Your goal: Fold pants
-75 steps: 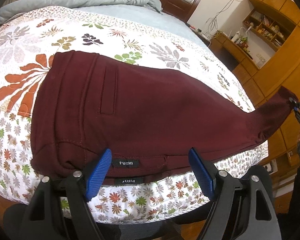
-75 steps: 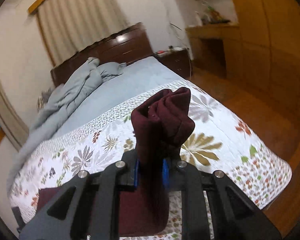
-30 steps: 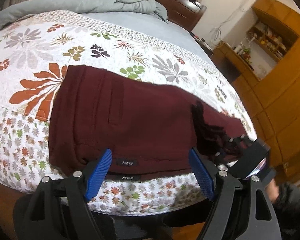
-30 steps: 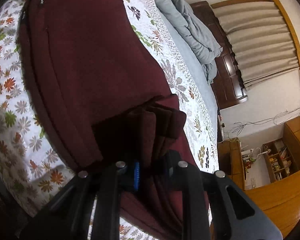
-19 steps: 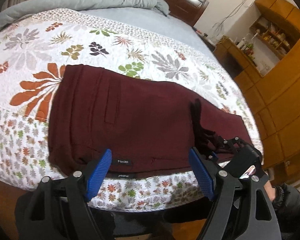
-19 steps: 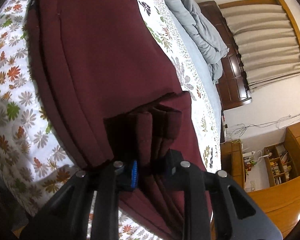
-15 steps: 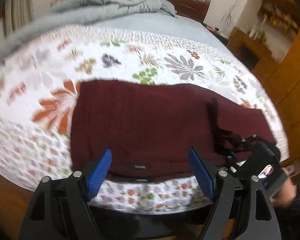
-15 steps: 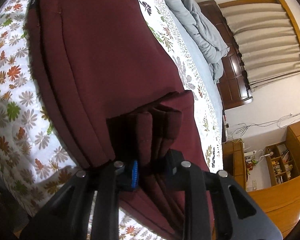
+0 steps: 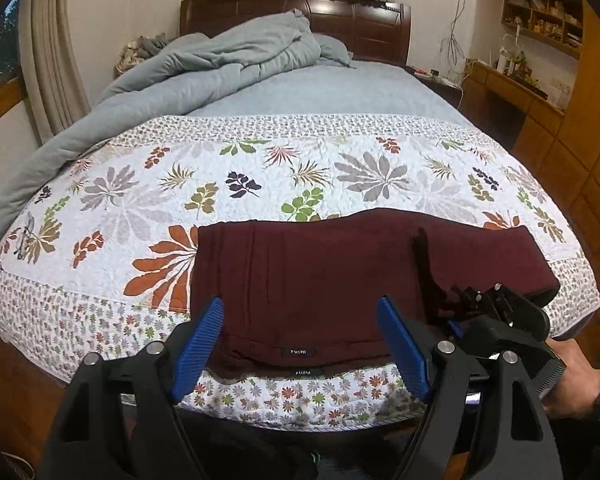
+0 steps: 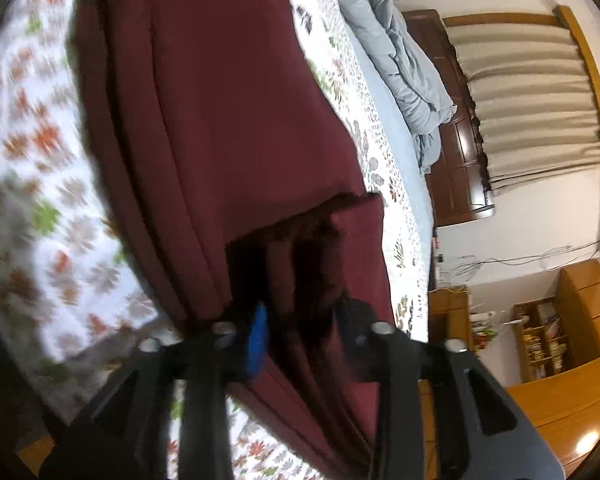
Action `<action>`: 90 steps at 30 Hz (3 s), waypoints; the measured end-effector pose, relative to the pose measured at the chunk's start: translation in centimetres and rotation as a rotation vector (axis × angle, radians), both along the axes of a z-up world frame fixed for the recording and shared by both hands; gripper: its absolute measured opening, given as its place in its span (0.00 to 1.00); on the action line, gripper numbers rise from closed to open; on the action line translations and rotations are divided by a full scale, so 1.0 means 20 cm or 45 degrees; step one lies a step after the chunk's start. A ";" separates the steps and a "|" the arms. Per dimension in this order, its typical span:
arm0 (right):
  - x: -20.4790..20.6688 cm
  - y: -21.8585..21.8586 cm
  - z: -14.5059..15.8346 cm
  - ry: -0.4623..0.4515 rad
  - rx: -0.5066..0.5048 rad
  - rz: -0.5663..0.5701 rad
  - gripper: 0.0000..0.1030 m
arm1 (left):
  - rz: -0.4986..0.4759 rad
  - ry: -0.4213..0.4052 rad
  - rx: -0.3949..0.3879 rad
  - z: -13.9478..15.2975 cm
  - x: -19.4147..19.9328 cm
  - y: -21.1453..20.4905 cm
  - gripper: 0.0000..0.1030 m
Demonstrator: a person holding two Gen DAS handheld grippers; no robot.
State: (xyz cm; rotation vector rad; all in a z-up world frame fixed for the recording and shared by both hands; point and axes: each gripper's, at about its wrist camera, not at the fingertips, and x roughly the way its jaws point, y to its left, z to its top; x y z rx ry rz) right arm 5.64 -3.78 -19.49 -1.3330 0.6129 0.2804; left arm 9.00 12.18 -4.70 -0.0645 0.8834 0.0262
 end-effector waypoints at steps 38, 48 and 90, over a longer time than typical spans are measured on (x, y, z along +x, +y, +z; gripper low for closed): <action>0.82 -1.78 0.38 1.052 2.047 -0.878 0.30 | -0.541 0.138 -0.858 -0.74 0.44 -0.67 0.77; 0.94 -1.83 0.26 1.149 2.100 -0.988 0.36 | -0.526 0.097 -0.843 -0.70 0.39 -0.65 0.78; 0.17 -1.81 0.16 0.945 2.661 -1.533 0.63 | -0.084 0.220 -0.903 -0.77 0.43 -0.23 0.82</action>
